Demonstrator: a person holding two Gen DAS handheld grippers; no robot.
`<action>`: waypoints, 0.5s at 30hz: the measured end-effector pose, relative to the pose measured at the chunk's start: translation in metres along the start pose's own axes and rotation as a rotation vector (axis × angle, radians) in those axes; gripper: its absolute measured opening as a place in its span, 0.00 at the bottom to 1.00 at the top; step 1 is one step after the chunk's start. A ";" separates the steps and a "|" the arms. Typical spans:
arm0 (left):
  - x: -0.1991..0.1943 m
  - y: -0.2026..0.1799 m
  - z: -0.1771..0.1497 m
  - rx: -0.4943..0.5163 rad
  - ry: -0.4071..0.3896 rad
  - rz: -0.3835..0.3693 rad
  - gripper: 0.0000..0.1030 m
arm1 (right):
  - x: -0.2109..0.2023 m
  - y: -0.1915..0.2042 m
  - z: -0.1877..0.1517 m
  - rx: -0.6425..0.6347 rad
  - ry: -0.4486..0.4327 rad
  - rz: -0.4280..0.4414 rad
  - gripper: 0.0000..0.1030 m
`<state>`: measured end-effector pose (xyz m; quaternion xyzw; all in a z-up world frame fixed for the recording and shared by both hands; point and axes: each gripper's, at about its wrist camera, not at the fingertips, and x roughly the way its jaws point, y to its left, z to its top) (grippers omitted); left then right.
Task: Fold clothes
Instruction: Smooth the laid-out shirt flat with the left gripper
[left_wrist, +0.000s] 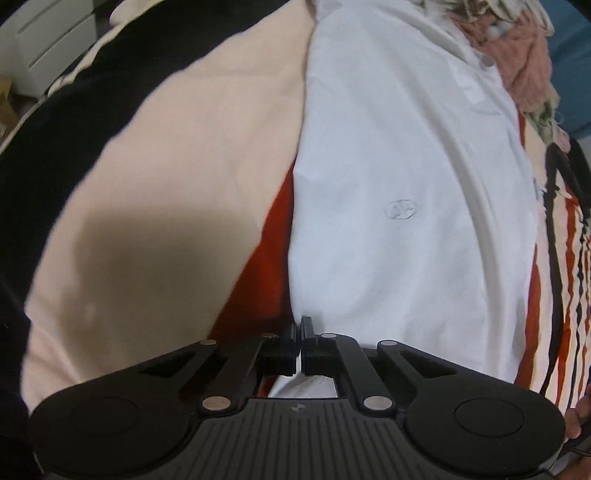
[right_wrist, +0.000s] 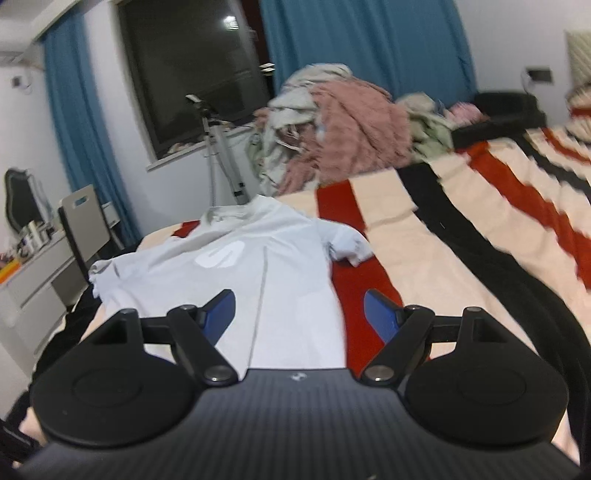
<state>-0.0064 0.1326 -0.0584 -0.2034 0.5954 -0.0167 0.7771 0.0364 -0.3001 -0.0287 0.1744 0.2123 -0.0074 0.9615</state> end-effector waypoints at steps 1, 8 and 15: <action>-0.010 -0.001 -0.001 0.021 -0.016 0.009 0.01 | -0.002 -0.006 -0.002 0.028 0.008 -0.004 0.76; -0.076 0.024 0.016 0.033 -0.168 0.226 0.01 | -0.014 -0.032 -0.004 0.163 0.018 -0.022 0.77; -0.072 0.013 0.028 0.079 -0.212 0.300 0.23 | -0.011 -0.025 -0.004 0.114 0.031 -0.008 0.77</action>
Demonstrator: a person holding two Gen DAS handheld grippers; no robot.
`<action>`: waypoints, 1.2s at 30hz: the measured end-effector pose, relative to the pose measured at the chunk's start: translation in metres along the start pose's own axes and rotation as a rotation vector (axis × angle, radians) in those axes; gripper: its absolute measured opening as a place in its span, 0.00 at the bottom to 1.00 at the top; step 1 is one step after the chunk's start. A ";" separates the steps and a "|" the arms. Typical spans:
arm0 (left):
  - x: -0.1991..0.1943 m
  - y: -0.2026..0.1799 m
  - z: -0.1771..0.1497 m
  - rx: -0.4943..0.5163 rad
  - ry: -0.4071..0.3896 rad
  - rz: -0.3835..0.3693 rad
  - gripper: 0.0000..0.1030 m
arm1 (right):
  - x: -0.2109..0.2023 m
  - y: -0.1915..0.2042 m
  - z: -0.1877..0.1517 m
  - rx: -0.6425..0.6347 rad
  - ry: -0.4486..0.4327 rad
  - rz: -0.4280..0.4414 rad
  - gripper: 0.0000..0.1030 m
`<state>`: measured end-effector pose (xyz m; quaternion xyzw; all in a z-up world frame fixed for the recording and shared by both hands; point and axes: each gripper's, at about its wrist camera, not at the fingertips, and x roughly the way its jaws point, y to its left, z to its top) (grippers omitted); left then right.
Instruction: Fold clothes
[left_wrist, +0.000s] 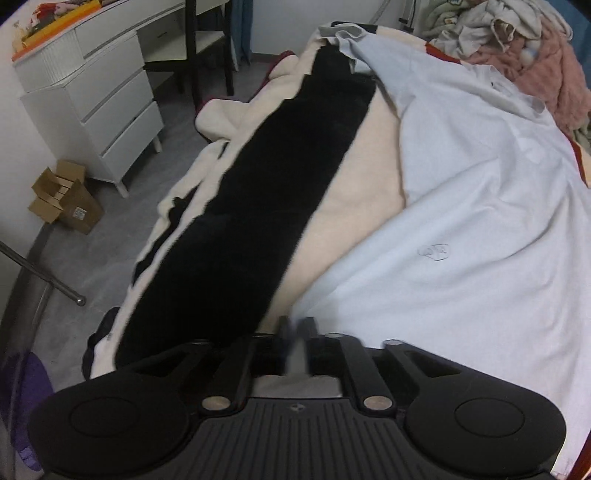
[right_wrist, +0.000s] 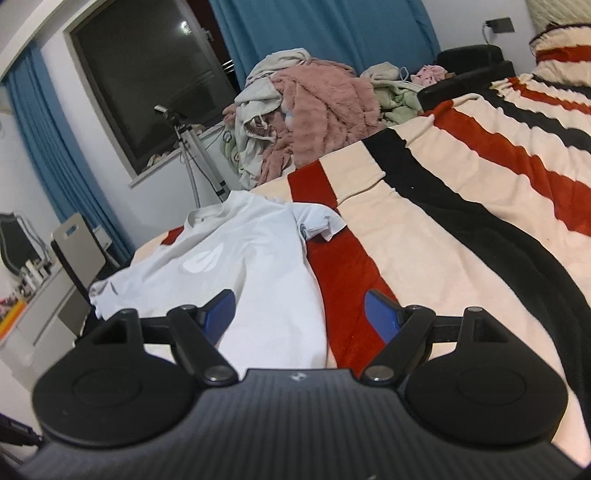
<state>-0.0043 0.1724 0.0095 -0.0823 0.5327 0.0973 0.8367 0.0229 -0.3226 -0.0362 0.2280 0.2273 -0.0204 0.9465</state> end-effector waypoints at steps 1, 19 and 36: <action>-0.004 -0.006 -0.003 0.012 -0.013 -0.011 0.40 | 0.000 0.002 0.000 -0.014 -0.003 0.002 0.77; -0.079 -0.221 -0.065 0.234 -0.600 -0.332 0.83 | -0.011 0.034 -0.001 -0.220 -0.160 0.058 0.55; 0.059 -0.175 -0.026 0.091 -0.447 -0.347 0.88 | 0.157 -0.028 0.018 0.375 0.027 0.141 0.91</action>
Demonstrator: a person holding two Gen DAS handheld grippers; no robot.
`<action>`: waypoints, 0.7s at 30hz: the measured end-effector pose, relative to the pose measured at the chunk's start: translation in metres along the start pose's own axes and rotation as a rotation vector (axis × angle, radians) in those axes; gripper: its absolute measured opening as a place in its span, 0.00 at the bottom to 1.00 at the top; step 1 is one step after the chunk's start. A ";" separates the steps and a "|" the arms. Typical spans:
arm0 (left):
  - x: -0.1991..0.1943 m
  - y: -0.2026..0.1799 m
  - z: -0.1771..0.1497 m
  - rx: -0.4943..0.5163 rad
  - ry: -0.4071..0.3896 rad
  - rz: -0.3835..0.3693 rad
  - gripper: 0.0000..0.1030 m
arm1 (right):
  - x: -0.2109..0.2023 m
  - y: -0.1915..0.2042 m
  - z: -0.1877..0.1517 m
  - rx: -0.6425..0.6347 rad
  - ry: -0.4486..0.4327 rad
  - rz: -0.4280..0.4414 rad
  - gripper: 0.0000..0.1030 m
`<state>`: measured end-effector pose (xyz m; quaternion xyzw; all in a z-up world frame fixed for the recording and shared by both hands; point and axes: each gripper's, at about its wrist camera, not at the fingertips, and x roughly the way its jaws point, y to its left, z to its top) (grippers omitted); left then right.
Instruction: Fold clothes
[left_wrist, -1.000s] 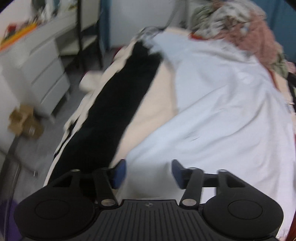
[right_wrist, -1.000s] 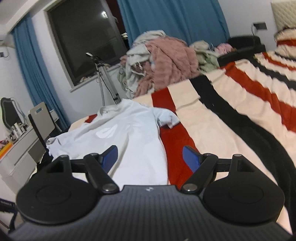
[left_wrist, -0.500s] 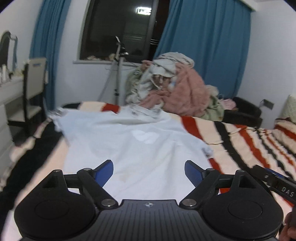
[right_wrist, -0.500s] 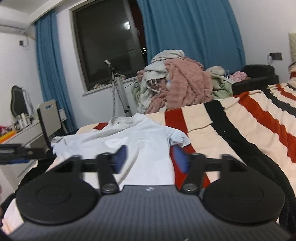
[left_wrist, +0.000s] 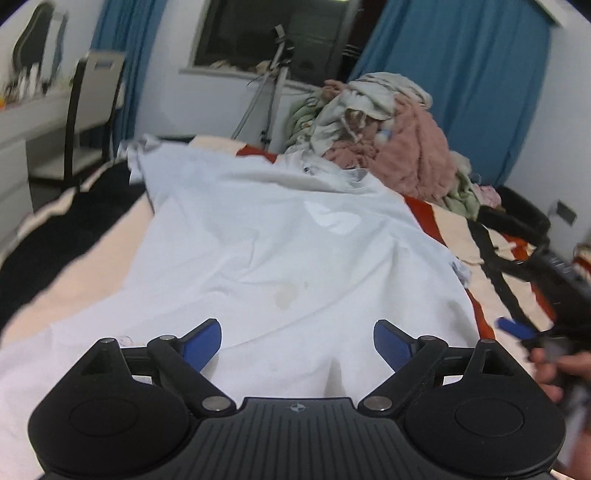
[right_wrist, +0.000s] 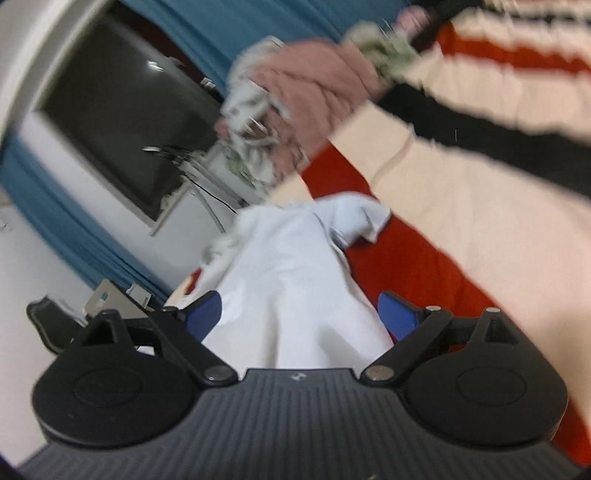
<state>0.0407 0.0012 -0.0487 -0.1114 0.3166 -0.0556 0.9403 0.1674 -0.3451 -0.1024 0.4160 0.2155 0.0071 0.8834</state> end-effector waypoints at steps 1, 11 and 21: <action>0.010 0.005 0.001 -0.027 0.014 -0.023 0.88 | 0.017 -0.006 0.003 0.016 -0.005 0.001 0.91; 0.077 0.033 0.005 -0.088 -0.001 -0.042 0.88 | 0.145 -0.042 0.045 0.141 -0.112 -0.060 0.45; 0.099 0.036 0.020 -0.076 -0.028 -0.031 0.88 | 0.135 0.017 0.143 -0.277 -0.159 -0.100 0.10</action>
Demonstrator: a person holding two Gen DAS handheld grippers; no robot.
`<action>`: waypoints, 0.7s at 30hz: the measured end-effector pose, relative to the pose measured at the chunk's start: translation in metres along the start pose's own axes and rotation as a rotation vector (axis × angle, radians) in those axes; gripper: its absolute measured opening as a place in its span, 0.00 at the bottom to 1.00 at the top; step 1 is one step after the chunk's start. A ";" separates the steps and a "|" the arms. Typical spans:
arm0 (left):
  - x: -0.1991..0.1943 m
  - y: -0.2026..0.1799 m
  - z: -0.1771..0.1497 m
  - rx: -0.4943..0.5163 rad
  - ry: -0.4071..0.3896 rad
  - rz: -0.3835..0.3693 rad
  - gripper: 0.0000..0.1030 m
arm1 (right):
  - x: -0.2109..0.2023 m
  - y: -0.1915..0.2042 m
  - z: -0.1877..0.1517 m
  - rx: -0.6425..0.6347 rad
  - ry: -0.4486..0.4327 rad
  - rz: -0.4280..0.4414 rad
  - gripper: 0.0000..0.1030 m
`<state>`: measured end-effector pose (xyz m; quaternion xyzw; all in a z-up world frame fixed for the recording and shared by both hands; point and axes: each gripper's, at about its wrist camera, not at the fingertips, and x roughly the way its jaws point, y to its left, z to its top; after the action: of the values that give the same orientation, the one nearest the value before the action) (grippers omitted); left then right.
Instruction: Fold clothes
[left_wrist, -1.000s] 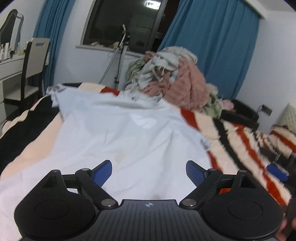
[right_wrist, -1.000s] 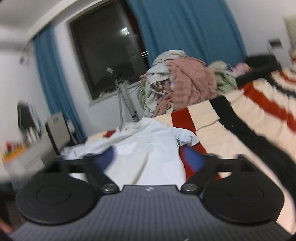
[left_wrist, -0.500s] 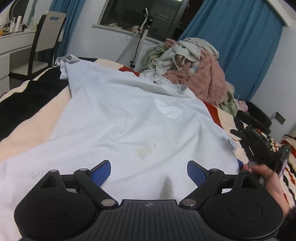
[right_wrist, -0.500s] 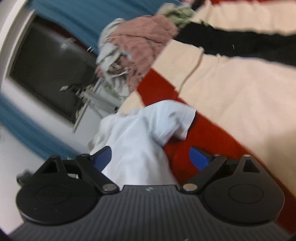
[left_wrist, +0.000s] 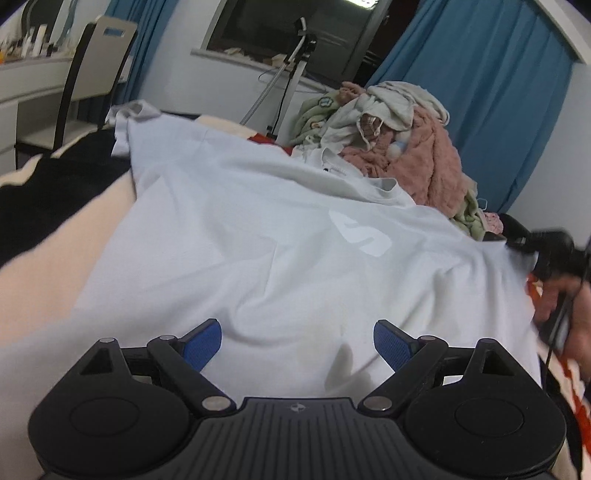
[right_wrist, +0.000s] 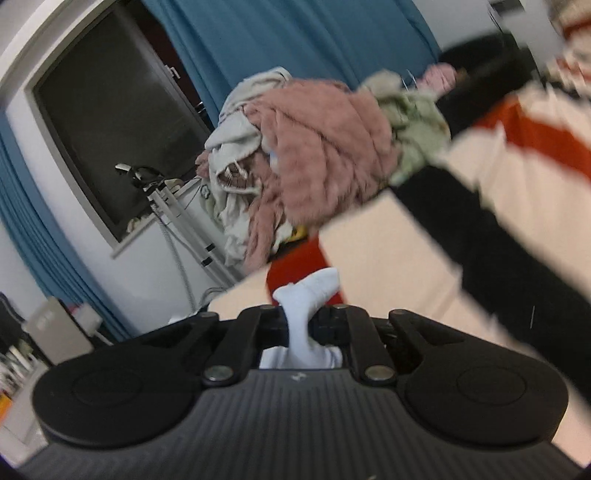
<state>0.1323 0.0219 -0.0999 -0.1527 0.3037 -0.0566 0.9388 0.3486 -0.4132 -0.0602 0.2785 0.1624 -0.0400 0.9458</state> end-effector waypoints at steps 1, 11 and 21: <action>0.001 -0.001 0.000 0.010 0.001 0.004 0.88 | 0.008 0.001 0.009 -0.049 -0.007 -0.032 0.10; 0.012 0.002 -0.004 0.055 0.009 0.033 0.89 | 0.065 -0.037 0.027 -0.192 0.002 -0.318 0.11; 0.014 -0.008 -0.007 0.101 0.009 0.052 0.92 | -0.072 -0.030 -0.013 -0.175 0.007 -0.250 0.87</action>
<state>0.1394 0.0097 -0.1106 -0.0969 0.3084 -0.0482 0.9451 0.2716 -0.4321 -0.0621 0.1728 0.2019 -0.1420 0.9535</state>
